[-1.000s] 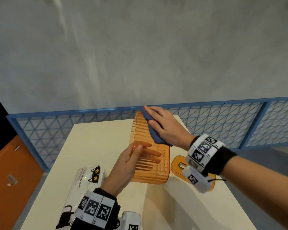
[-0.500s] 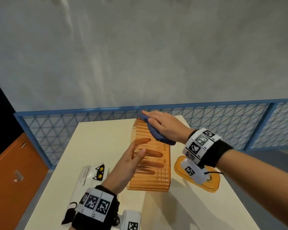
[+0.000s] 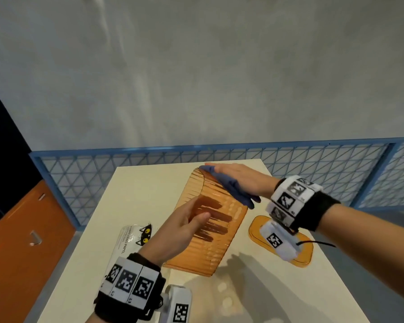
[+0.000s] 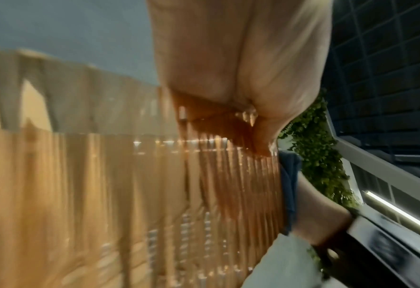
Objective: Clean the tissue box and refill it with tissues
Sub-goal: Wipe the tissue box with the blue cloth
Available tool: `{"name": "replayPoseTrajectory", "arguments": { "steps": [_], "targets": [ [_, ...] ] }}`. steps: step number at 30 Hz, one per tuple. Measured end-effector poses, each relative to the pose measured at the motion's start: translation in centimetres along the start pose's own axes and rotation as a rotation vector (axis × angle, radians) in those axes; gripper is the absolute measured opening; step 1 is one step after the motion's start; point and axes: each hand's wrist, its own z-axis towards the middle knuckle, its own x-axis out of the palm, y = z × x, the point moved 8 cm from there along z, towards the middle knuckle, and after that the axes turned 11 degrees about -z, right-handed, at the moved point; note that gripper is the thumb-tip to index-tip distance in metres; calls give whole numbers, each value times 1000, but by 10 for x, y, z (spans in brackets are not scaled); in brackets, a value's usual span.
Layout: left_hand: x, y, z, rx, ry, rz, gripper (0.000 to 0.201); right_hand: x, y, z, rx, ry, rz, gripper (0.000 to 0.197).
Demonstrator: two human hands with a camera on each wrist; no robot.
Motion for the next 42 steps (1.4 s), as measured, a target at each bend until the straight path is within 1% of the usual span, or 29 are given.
{"name": "replayPoseTrajectory", "arguments": {
  "steps": [1, 2, 4, 5, 6, 8, 9, 10, 11, 12, 13, 14, 15, 16, 17, 19, 21, 22, 25, 26, 27, 28, 30, 31, 33, 34, 36, 39, 42],
  "targets": [
    [-1, -2, 0, 1, 4, 11, 18, 3, 2, -6, -3, -19, 19, 50],
    [-2, -3, -1, 2, -2, 21, 20, 7, 6, -12, -44, -95, 16, 47],
    [-4, -4, -1, 15, -14, 55, 24, 24, 13, -22, -138, -216, -58, 50],
    [-3, -5, -1, 26, -12, 77, 26, 32, 16, -25, -174, -244, -101, 52],
    [-1, -6, -2, 34, -7, 99, 26, 36, 20, -21, -197, -249, -88, 52],
    [4, -6, -4, 33, 24, 127, 23, 31, 8, -7, -78, -207, 42, 46],
    [7, -8, -5, 30, 51, 137, 21, 25, 0, 0, -9, -140, 89, 46],
    [11, -11, -7, 35, 79, 159, 21, 15, -2, 3, -5, -105, 107, 80],
    [15, -13, -8, 43, 109, 192, 21, 9, -9, 5, 33, -78, 113, 119],
    [18, -15, -10, 43, 134, 213, 20, 13, -16, 9, 62, 46, 207, 45],
    [20, -16, -11, 37, 150, 221, 20, 7, -24, 9, 135, 16, 188, 39],
    [19, -15, -12, 30, 155, 220, 21, 6, -23, 6, 147, 56, 111, 37],
    [16, -13, -12, 26, 144, 223, 23, 6, -26, 6, 144, 48, 60, 36],
    [12, -12, -12, 20, 126, 229, 25, 8, -21, 5, 126, 13, 19, 38],
    [7, -11, -12, 14, 108, 232, 27, 8, -15, 2, 51, -58, -9, 39],
    [3, -9, -12, 6, 97, 232, 24, 20, -6, -6, -15, -133, 31, 40],
    [6, -12, -12, 22, 106, 252, 20, 21, -2, -14, -34, -173, 115, 43],
    [9, -15, -13, 38, 112, 258, 18, 19, -8, -12, -25, -180, 178, 45],
    [21, -27, -18, 137, 164, 346, 16, 4, -7, -11, 84, -94, 446, 58],
    [24, -29, -19, 162, 188, 390, 17, -2, -7, -10, 88, -82, 496, 61],
    [24, -29, -19, 172, 204, 418, 18, -9, -5, -10, 80, -93, 504, 55],
    [23, -28, -18, 166, 206, 420, 18, -11, -11, -8, 111, -103, 503, 46],
    [16, -24, -15, 138, 174, 380, 20, -1, -19, -6, 213, -66, 539, 39],
    [14, -23, -13, 124, 153, 350, 22, 1, -18, -6, 207, -84, 446, 39],
    [12, -18, -10, 85, 122, 270, 25, 4, -20, -7, 163, -179, 191, 39],
    [13, -16, -8, 65, 113, 239, 25, 4, -22, -9, 142, -263, 134, 39],
    [15, -13, -3, 50, 93, 202, 24, 9, -21, -19, 90, -394, 119, 42],
    [14, -11, 8, 32, 44, 113, 24, 24, -13, -38, -15, -479, -111, 62],
    [16, -6, 17, -3, 13, 24, 17, 33, -17, -46, -29, -555, -295, 66]
  ]
}}
